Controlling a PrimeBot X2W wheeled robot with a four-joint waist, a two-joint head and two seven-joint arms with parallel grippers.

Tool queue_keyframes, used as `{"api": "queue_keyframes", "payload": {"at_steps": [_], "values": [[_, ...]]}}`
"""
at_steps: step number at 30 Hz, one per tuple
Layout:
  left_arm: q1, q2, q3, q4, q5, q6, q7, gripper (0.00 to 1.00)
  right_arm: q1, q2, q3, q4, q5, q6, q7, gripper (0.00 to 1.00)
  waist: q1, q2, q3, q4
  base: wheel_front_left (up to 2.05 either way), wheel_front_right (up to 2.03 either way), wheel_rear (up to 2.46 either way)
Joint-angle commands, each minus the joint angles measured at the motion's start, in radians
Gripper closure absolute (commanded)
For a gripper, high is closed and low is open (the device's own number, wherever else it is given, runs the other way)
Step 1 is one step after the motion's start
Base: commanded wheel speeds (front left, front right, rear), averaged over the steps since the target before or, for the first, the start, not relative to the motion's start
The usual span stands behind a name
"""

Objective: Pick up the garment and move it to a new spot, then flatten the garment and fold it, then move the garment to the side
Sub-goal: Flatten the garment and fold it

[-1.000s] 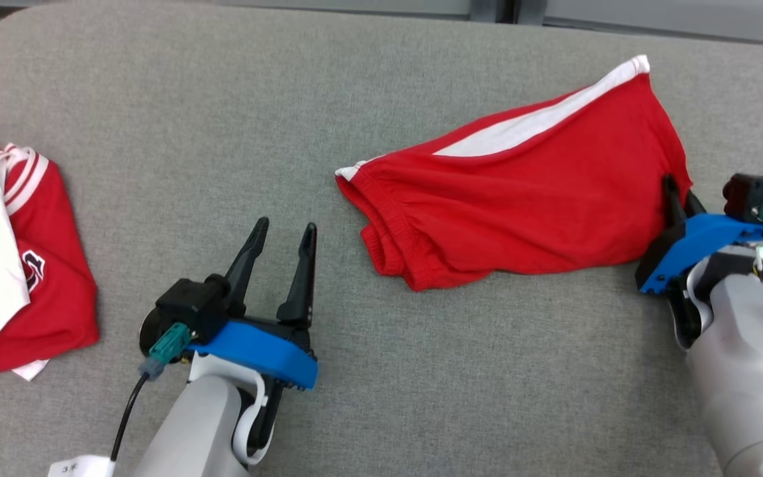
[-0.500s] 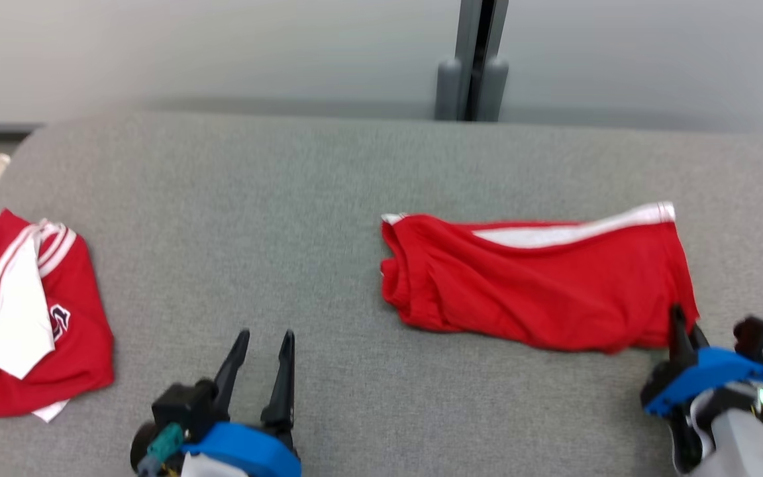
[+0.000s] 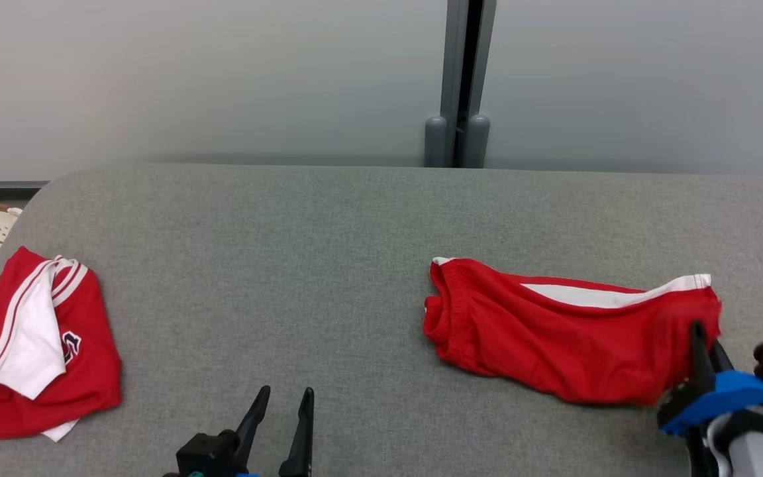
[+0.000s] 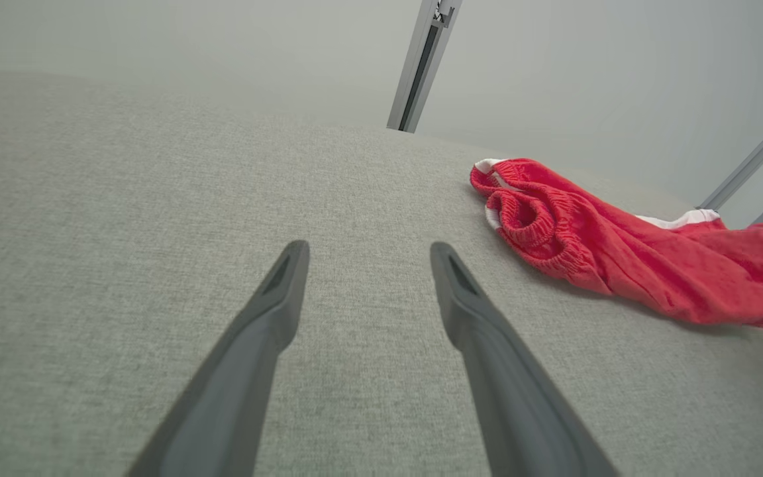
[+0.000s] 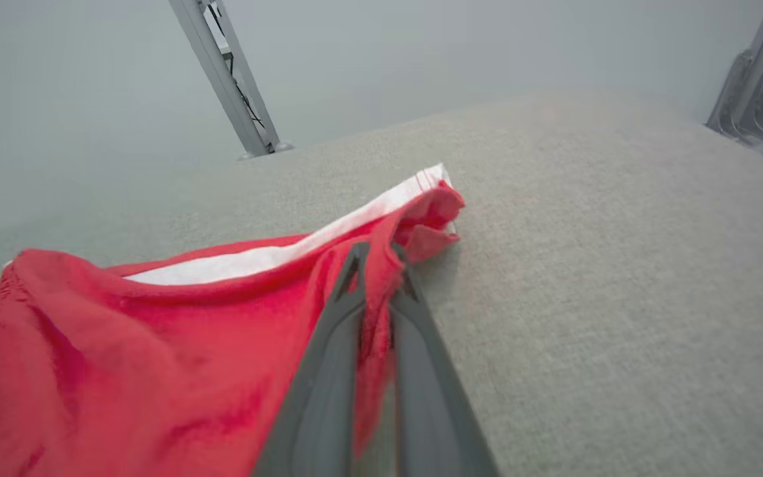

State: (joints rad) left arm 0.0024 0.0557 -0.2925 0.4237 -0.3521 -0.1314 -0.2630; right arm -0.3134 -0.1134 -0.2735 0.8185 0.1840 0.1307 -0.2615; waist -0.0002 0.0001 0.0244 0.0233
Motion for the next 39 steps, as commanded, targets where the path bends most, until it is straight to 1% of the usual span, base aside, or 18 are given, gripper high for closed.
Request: {"api": "queue_keyframes", "payload": {"at_steps": [1, 4, 7, 10, 13, 14, 15, 18, 21, 22, 25, 27, 28, 34, 39], "values": [[-0.002, -0.001, -0.003, 0.001, -0.003, 0.002, -0.003, 0.0, -0.036, 0.013, 0.031, -0.041, -0.001, 0.0, -0.005, 1.0, 0.0002, -0.0001, 0.003, 0.007, 0.0, 0.0, 0.0], [-0.011, -0.001, -0.011, 0.006, -0.005, 0.002, -0.003, 0.0, -0.063, 0.037, 0.118, -0.109, 0.02, 0.0, -0.004, 1.0, 0.0002, -0.0001, 0.005, 0.021, 0.0, 0.0, 0.0], [-0.016, -0.002, -0.019, 0.011, -0.007, 0.002, -0.003, 0.0, -0.08, 0.053, 0.24, -0.155, 0.043, 0.0, -0.004, 1.0, 0.0002, -0.0001, 0.002, 0.042, 0.0, 0.0, 0.0], [-0.017, -0.002, -0.02, 0.015, -0.012, 0.002, -0.003, 0.0, -0.086, 0.061, 0.363, -0.162, 0.068, 0.0, -0.004, 1.0, 0.0002, -0.0001, 0.001, 0.065, 0.0, 0.0, 0.0], [-0.016, -0.002, -0.015, 0.02, -0.015, 0.002, -0.003, 0.0, -0.078, 0.062, 0.494, -0.133, 0.102, 0.0, -0.004, 1.0, 0.0002, -0.0001, 0.004, 0.086, 0.0, 0.0, 0.0], [-0.014, -0.002, -0.012, 0.022, -0.015, 0.002, -0.003, 0.0, -0.075, 0.061, 0.531, -0.117, 0.11, 0.0, -0.004, 0.59, 0.0002, -0.0001, 0.005, 0.092, 0.0, 0.0, 0.0], [-0.012, -0.002, -0.009, 0.023, -0.015, 0.002, -0.003, 0.0, -0.077, 0.06, 0.56, -0.114, 0.13, 0.0, -0.004, 0.0, 0.0002, -0.0001, 0.006, 0.096, 0.0, 0.0, 0.0], [-0.005, -0.003, 0.005, 0.025, -0.012, 0.002, -0.003, 0.0, -0.069, 0.061, 0.637, -0.125, 0.16, 0.0, -0.004, 0.0, 0.0002, -0.0001, 0.007, 0.1, 0.0, 0.0, 0.0], [0.003, -0.002, 0.025, 0.027, -0.001, 0.002, -0.003, 0.0, -0.05, 0.06, 0.667, -0.141, 0.169, 0.0, -0.004, 0.0, 0.0002, -0.0001, 0.003, 0.09, 0.0, 0.0, 0.0], [0.005, -0.002, 0.034, 0.028, 0.004, 0.002, -0.003, 0.0, -0.046, 0.06, 0.661, -0.148, 0.162, 0.0, -0.004, 0.0, 0.0002, -0.0001, 0.001, 0.083, 0.0, 0.0, 0.0], [0.008, -0.001, 0.065, 0.022, 0.032, 0.002, -0.003, 0.0, -0.025, 0.06, 0.612, -0.173, 0.131, 0.0, -0.004, 0.0, 0.0002, -0.0001, -0.007, 0.057, 0.0, 0.0, 0.0], [0.012, -0.001, 0.086, 0.017, 0.061, 0.002, -0.003, 0.0, -0.005, 0.06, 0.554, -0.194, 0.101, 0.0, -0.004, 0.0, 0.0002, -0.0001, -0.012, 0.039, 0.0, 0.0, 0.0], [0.012, -0.001, 0.086, 0.017, 0.061, 0.002, -0.003, 0.0, -0.005, 0.06, 0.554, -0.194, 0.101, 0.0, -0.004, 0.0, 0.0002, -0.0001, -0.012, 0.039, 0.0, 0.0, 0.0], [0.02, -0.003, 0.137, -0.005, 0.155, 0.017, -0.003, 0.0, 0.069, 0.062, 0.373, -0.247, -0.007, 0.0, -0.004, 0.0, 0.0002, -0.0001, -0.024, -0.011, 0.0, 0.0, 0.0], [0.052, -0.004, 0.16, -0.03, 0.215, 0.026, -0.003, 0.0, 0.133, 0.062, 0.285, -0.254, -0.036, 0.0, -0.004, 0.0, 0.0002, -0.0001, -0.036, -0.046, 0.0, 0.0, 0.0]]}}
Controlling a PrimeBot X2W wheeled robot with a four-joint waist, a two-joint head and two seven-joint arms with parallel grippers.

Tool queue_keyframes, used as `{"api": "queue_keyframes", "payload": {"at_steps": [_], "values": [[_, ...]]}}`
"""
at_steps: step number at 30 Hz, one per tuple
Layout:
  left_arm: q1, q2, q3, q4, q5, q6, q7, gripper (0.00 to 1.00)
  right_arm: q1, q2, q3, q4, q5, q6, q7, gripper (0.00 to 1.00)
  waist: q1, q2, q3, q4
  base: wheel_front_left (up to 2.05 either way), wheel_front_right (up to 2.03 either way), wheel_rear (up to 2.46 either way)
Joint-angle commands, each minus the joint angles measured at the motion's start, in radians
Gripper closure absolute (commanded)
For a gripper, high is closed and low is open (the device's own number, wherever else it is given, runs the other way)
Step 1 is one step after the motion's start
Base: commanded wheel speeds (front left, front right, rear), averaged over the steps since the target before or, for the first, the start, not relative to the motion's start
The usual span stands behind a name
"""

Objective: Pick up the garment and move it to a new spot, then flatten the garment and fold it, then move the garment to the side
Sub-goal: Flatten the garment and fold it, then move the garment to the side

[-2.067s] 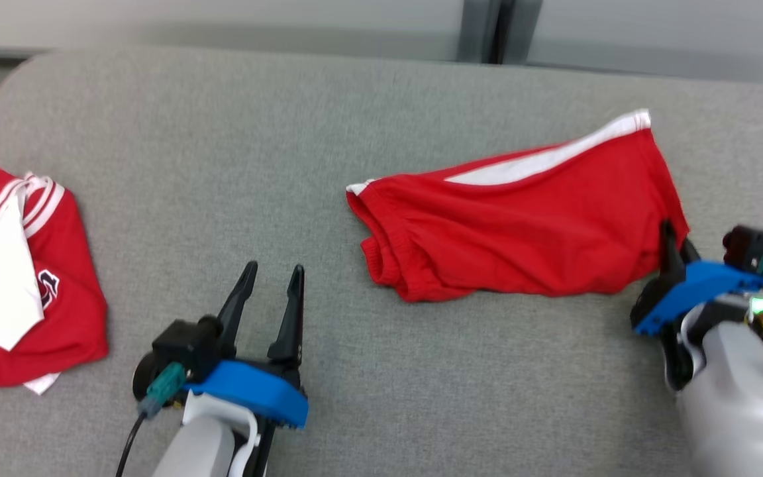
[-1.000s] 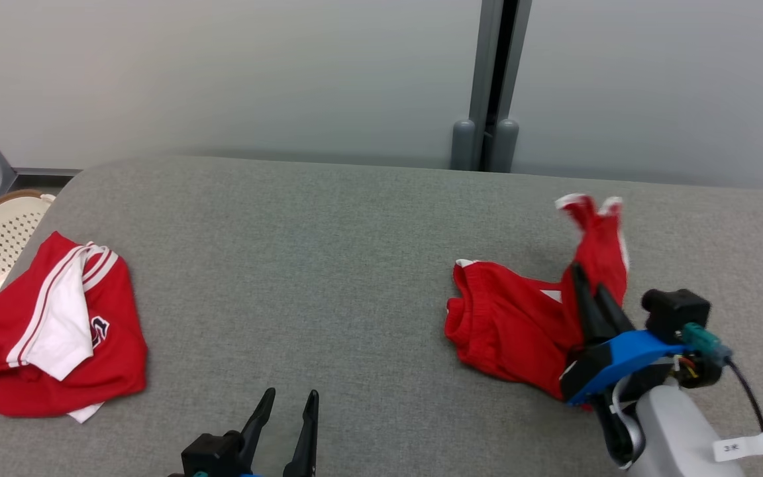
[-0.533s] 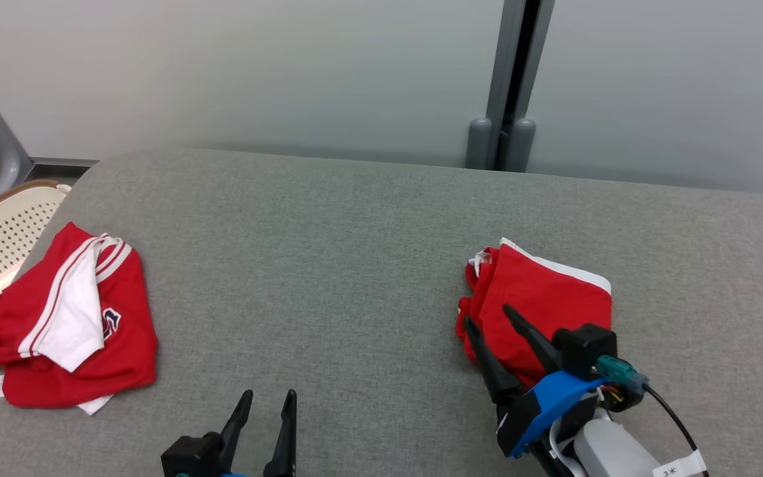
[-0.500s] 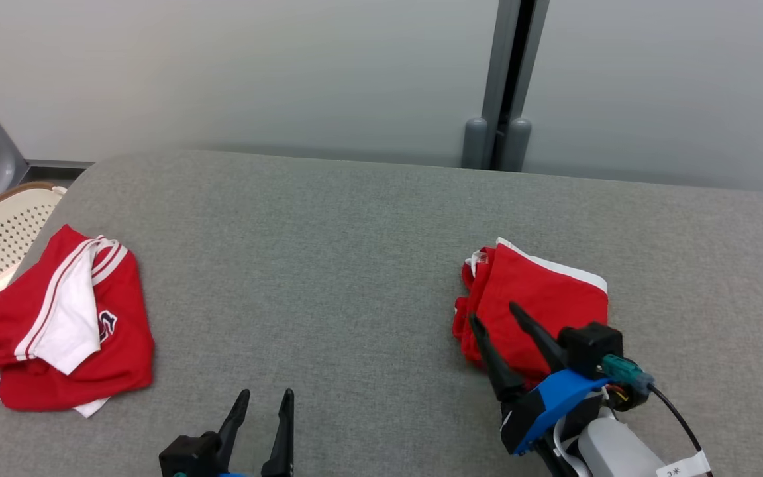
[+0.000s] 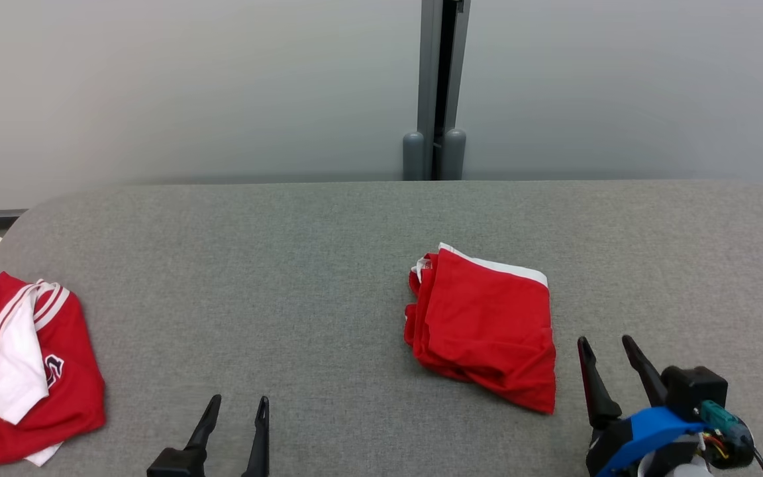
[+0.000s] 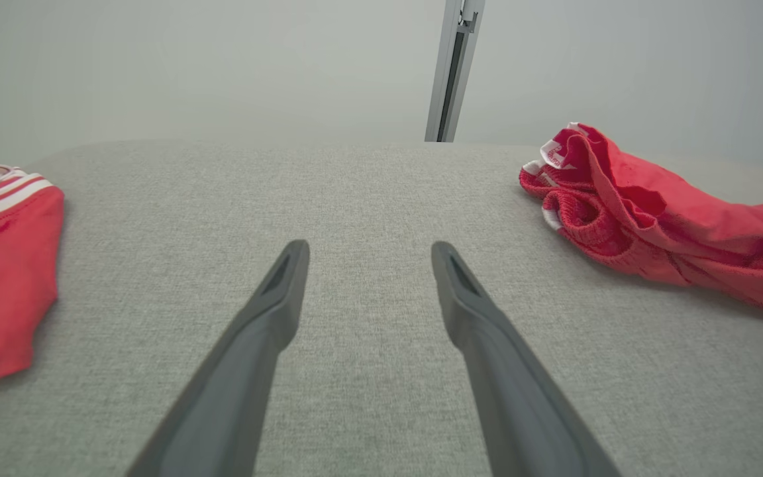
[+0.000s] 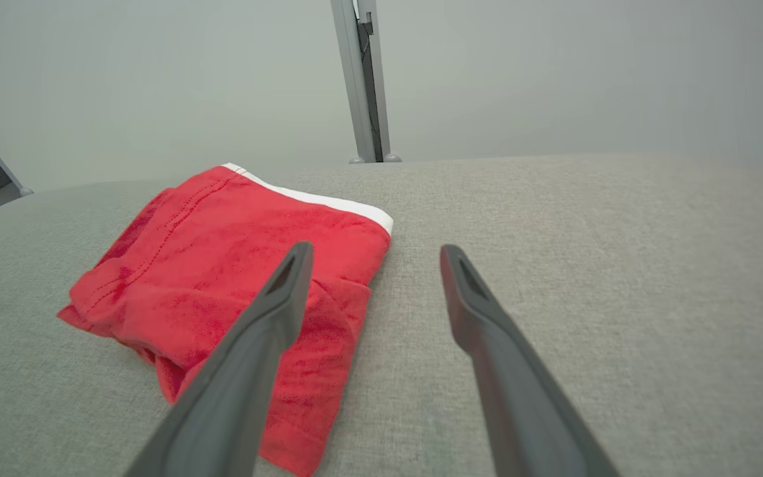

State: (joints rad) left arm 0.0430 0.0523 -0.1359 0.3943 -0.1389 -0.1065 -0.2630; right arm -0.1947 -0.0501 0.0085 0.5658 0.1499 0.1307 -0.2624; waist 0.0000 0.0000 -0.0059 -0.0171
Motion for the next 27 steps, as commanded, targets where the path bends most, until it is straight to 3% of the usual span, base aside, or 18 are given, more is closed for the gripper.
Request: {"api": "queue_keyframes", "payload": {"at_steps": [1, 13, 27], "values": [[0.02, 0.0, 0.008, -0.006, 0.008, 0.002, -0.003, 0.0, 0.029, -0.002, -0.007, 0.001, 0.002, 0.0, -0.003, 0.0, 0.0, 0.0, -0.009, -0.011, 0.0, 0.0, 0.0], [0.071, -0.002, -0.023, -0.042, 0.016, 0.026, -0.003, 0.0, 0.111, -0.002, -0.002, 0.061, 0.049, 0.0, -0.003, 0.0, 0.0, 0.0, -0.013, -0.031, 0.0, 0.0, 0.0], [-0.001, -0.002, -0.059, -0.029, 0.008, 0.015, -0.003, 0.0, -0.142, -0.001, 0.005, 0.216, 0.069, 0.0, -0.003, 0.0, 0.0, 0.0, 0.074, 0.049, 0.0, 0.0, 0.0]]}}
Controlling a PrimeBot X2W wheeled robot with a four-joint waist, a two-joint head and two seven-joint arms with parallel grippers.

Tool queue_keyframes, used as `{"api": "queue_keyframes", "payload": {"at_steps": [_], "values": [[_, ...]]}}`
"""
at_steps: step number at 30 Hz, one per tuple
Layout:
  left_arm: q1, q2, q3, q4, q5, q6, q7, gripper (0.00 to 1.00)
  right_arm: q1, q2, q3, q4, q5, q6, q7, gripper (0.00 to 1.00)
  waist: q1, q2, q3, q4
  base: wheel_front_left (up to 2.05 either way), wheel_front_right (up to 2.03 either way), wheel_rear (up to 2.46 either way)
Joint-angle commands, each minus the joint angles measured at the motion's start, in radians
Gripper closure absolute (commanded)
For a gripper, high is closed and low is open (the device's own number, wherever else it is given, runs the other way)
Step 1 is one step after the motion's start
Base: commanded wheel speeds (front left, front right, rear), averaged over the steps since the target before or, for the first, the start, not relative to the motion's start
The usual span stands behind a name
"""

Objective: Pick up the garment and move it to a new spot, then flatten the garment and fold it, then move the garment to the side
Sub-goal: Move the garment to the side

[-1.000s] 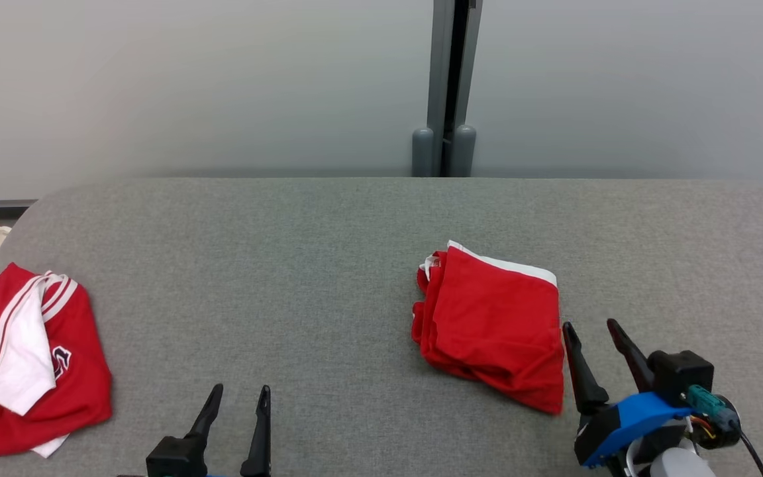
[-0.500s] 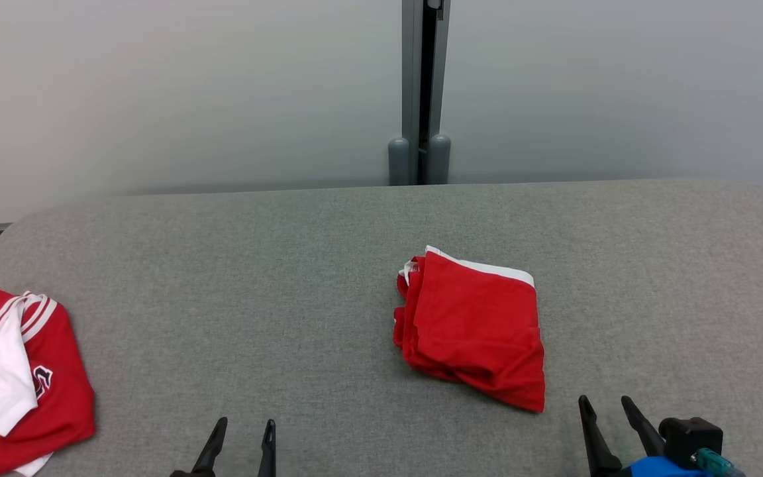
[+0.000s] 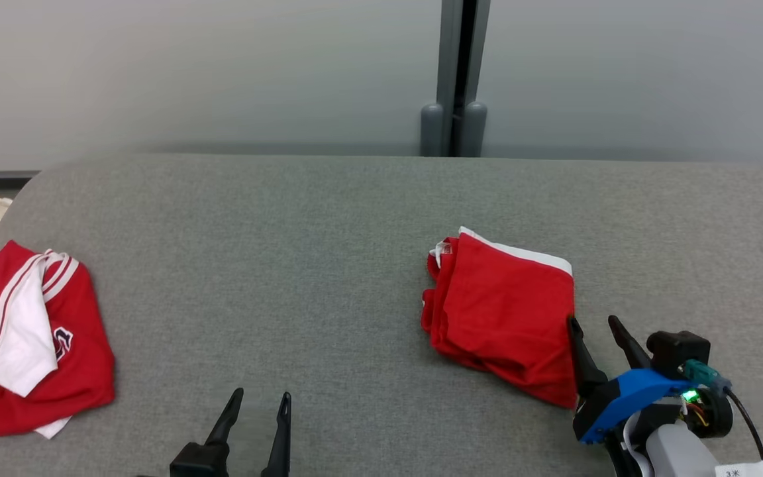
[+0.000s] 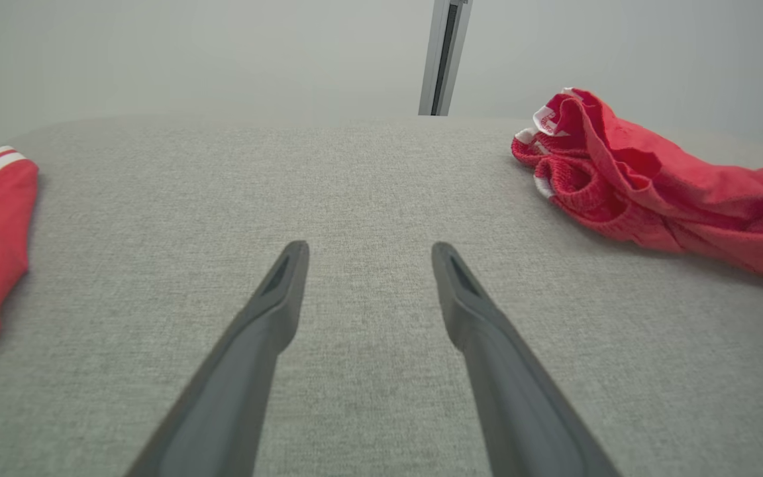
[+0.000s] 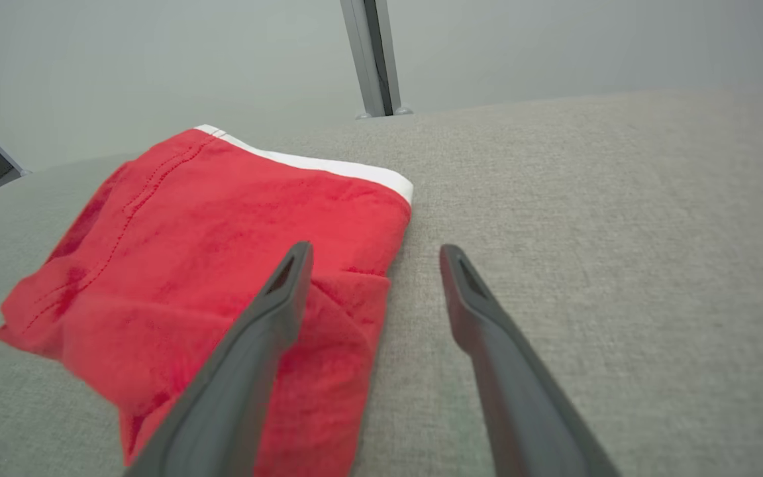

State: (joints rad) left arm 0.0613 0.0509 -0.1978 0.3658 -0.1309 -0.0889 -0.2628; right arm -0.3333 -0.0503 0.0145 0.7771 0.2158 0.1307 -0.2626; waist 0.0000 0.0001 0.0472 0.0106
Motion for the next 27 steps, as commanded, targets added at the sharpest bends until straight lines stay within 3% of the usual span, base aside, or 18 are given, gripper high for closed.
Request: {"api": "queue_keyframes", "payload": {"at_steps": [1, 7, 8, 9, 11, 12, 19, 27], "values": [[-0.025, -0.001, 0.002, 0.002, 0.003, -0.005, -0.003, 0.0, -0.022, -0.001, -0.002, 0.026, 0.006, 0.0, -0.003, 0.0, 0.0, -0.0001, 0.03, 0.03, 0.0, 0.0, 0.0], [-0.051, -0.001, 0.009, 0.009, 0.011, -0.011, -0.003, 0.0, -0.101, -0.002, -0.017, 0.187, 0.013, 0.0, -0.003, 0.0, 0.0, -0.0001, 0.076, 0.076, 0.0, 0.0, 0.0], [-0.055, -0.001, 0.011, 0.009, 0.011, -0.013, -0.003, 0.0, -0.111, -0.002, -0.021, 0.208, 0.019, 0.0, -0.003, 0.07, 0.0, -0.0001, 0.082, 0.08, 0.0, 0.0, 0.0], [-0.058, -0.001, 0.012, 0.009, 0.012, -0.015, -0.003, 0.0, -0.119, -0.002, -0.025, 0.227, 0.025, 0.0, -0.003, 0.38, 0.0, -0.0001, 0.087, 0.084, 0.0, 0.0, 0.0], [-0.059, -0.001, 0.015, 0.008, 0.015, -0.016, -0.003, 0.0, -0.126, -0.001, -0.03, 0.246, 0.034, 0.0, -0.001, 0.89, 0.0, -0.0001, 0.094, 0.085, 0.0, 0.0, 0.0], [-0.061, -0.001, 0.017, 0.006, 0.016, -0.017, -0.003, 0.0, -0.127, -0.001, -0.034, 0.247, 0.036, 0.0, -0.001, 1.0, 0.0, -0.0001, 0.097, 0.084, 0.0, 0.0, 0.0], [-0.059, -0.001, 0.022, -0.005, 0.015, -0.023, -0.003, 0.0, -0.099, -0.003, -0.065, 0.167, 0.025, 0.0, -0.002, 1.0, 0.0, -0.0001, 0.073, 0.021, 0.0, 0.0, 0.0], [-0.075, -0.001, -0.052, -0.033, -0.005, -0.032, -0.003, 0.0, -0.054, -0.003, -0.038, 0.124, 0.008, 0.0, -0.002, 1.0, 0.0, -0.0001, 0.038, -0.154, 0.0, 0.0, 0.0]]}}
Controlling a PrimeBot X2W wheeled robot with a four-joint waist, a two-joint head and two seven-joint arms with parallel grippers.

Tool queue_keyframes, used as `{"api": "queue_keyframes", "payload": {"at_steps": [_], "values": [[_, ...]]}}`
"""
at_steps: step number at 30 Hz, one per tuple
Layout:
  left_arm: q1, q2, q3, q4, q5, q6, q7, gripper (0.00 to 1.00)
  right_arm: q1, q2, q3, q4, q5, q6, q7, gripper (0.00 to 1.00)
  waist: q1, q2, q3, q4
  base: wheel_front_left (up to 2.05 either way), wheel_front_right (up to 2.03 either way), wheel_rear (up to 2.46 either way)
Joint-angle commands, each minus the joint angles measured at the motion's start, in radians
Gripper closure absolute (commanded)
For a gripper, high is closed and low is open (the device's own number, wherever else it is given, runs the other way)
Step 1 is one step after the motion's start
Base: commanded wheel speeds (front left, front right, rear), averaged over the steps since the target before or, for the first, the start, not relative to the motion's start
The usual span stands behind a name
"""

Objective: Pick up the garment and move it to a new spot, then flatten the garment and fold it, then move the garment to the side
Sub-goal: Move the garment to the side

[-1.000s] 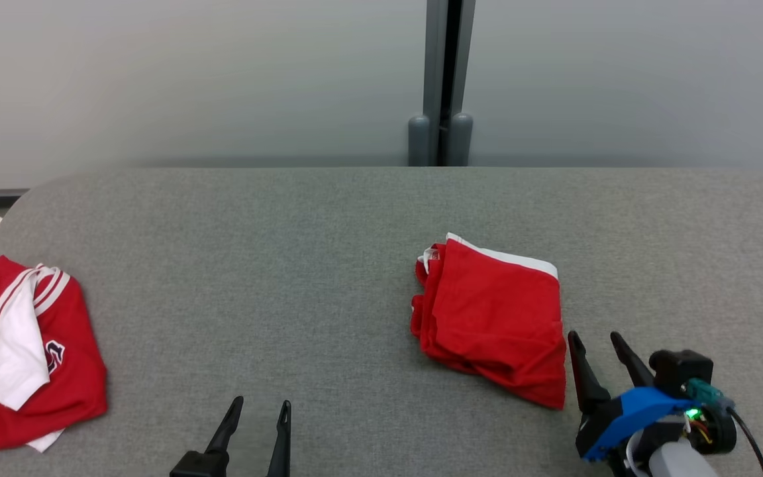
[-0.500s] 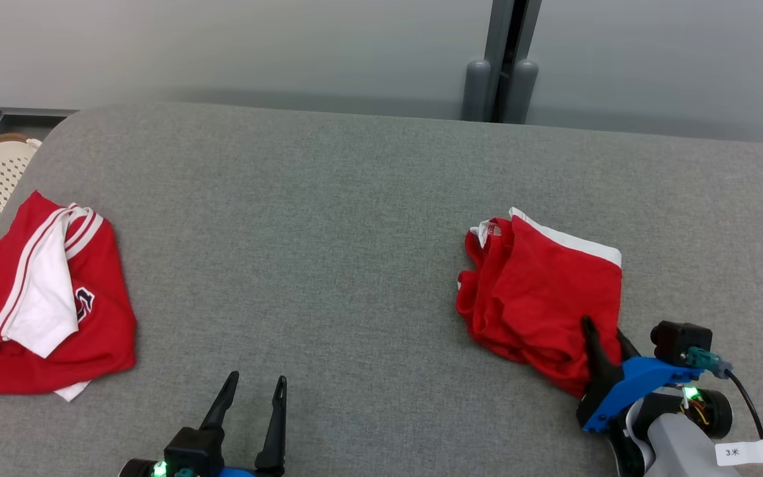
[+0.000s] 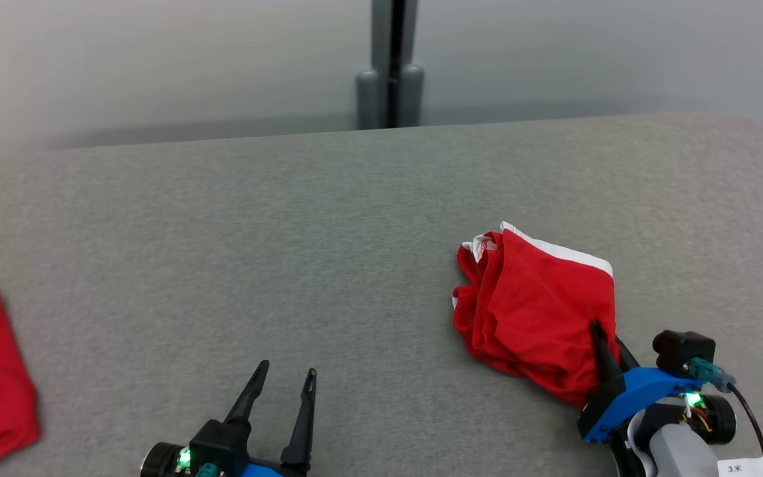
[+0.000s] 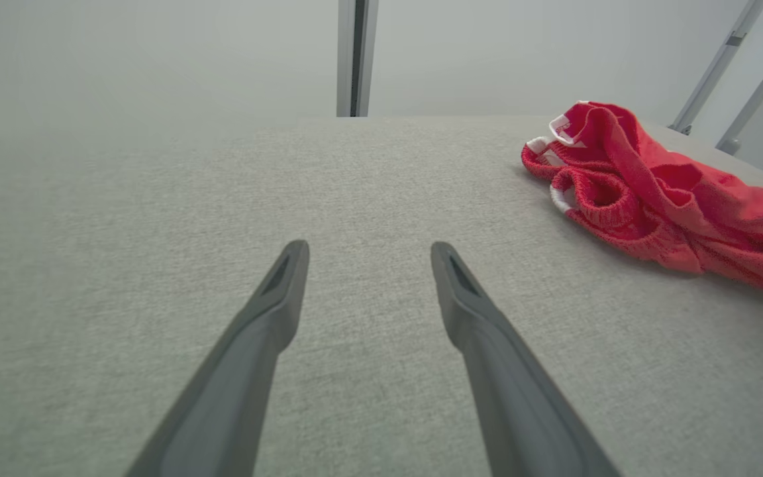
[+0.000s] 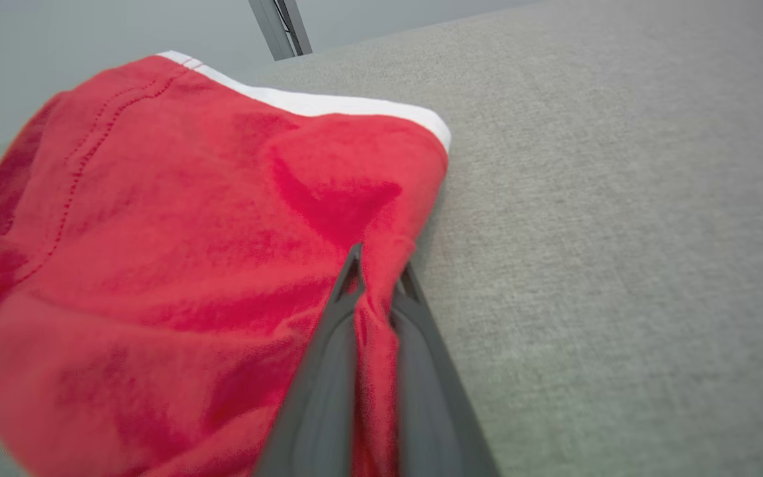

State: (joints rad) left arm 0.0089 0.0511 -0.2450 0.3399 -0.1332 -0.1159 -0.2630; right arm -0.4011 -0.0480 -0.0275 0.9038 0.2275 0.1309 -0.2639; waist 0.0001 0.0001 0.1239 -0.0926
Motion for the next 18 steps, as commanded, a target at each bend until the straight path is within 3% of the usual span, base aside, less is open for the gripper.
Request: {"api": "queue_keyframes", "payload": {"at_steps": [1, 9, 13, 18], "values": [[-0.027, -0.001, -0.017, -0.012, -0.009, -0.006, -0.003, 0.0, 0.017, -0.005, 0.008, -0.007, -0.004, 0.0, -0.001, 1.0, -0.0001, -0.0001, -0.038, -0.075, 0.0, 0.0, 0.0], [-0.06, 0.0, -0.09, -0.029, -0.023, -0.006, -0.003, 0.0, 0.036, -0.004, 0.046, -0.029, 0.007, 0.0, -0.001, 1.0, -0.0001, -0.0001, -0.015, -0.248, 0.0, 0.0, 0.0], [-0.071, 0.0, -0.116, -0.023, -0.016, -0.008, -0.003, 0.0, 0.04, -0.004, 0.059, -0.036, 0.015, 0.0, -0.001, 1.0, -0.0001, -0.0001, 0.0, -0.301, 0.0, 0.0, 0.0], [-0.078, 0.0, -0.133, -0.011, -0.008, -0.011, -0.003, 0.0, 0.035, -0.004, 0.066, -0.036, 0.01, 0.0, -0.001, 1.0, -0.0001, -0.0001, 0.017, -0.321, 0.0, 0.0, 0.0]]}}
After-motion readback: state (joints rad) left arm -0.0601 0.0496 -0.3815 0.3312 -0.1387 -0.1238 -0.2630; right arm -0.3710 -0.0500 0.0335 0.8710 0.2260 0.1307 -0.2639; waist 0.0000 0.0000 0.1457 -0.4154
